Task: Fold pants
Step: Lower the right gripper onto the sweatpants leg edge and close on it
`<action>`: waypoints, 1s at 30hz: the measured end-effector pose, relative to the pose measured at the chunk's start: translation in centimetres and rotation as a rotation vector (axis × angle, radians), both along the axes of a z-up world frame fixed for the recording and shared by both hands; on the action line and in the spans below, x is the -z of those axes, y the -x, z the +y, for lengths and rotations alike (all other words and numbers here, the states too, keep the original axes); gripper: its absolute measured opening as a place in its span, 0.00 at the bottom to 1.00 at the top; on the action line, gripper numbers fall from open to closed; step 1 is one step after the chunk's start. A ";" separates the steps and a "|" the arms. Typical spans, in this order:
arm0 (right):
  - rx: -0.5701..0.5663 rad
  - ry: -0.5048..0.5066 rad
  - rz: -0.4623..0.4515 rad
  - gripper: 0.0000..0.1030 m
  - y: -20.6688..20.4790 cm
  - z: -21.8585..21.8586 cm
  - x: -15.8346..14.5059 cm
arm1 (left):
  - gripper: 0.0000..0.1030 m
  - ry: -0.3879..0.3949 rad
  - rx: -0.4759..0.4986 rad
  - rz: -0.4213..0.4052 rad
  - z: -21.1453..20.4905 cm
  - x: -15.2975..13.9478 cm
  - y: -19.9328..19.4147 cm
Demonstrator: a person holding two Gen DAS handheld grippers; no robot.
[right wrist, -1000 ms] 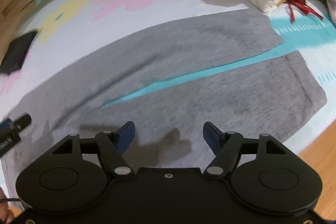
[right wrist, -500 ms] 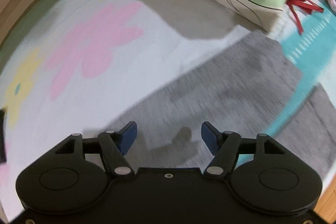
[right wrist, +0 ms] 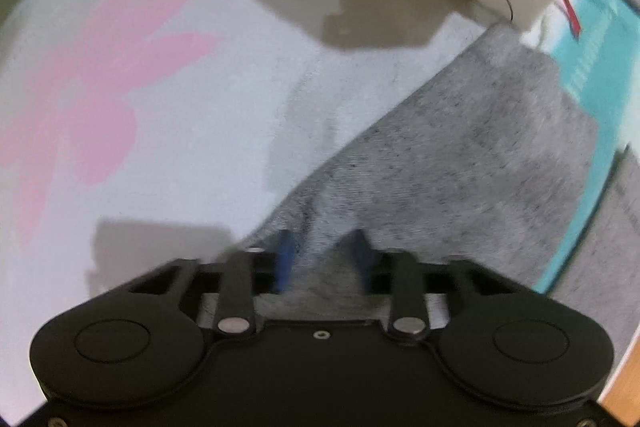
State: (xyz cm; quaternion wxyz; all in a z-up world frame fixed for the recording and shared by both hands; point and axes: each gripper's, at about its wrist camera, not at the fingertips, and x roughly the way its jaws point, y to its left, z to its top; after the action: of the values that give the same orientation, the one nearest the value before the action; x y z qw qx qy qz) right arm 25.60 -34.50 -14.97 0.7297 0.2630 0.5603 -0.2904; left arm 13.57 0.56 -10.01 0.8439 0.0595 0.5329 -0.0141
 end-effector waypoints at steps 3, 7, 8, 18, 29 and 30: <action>-0.032 -0.045 -0.020 0.04 1.9 -0.7 -0.2 | 0.55 0.007 -0.008 0.002 0.2 -0.2 0.2; -0.019 -0.112 -0.075 0.20 4.9 -2.1 -0.8 | 0.55 -0.012 -0.008 -0.008 0.0 -0.1 0.6; -0.005 -0.127 -0.084 0.23 5.2 -2.4 -1.0 | 0.55 -0.017 -0.008 -0.011 -0.1 -0.1 0.7; 0.190 -0.120 -0.160 0.87 3.6 -2.7 -0.4 | 0.55 -0.011 -0.010 -0.006 0.2 0.2 0.7; 0.048 -0.011 -0.033 0.07 3.8 -1.6 0.8 | 0.54 0.037 -0.029 -0.005 0.8 -0.5 0.6; 0.036 -0.030 -0.049 0.06 4.8 -2.0 0.4 | 0.54 0.054 -0.035 -0.013 1.1 -0.9 0.6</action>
State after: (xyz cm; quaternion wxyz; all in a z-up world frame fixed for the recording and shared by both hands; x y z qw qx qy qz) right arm 20.83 -36.48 -15.32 0.7339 0.2909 0.5419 -0.2883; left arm 12.98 1.62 -9.15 0.8487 0.0274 0.5279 -0.0135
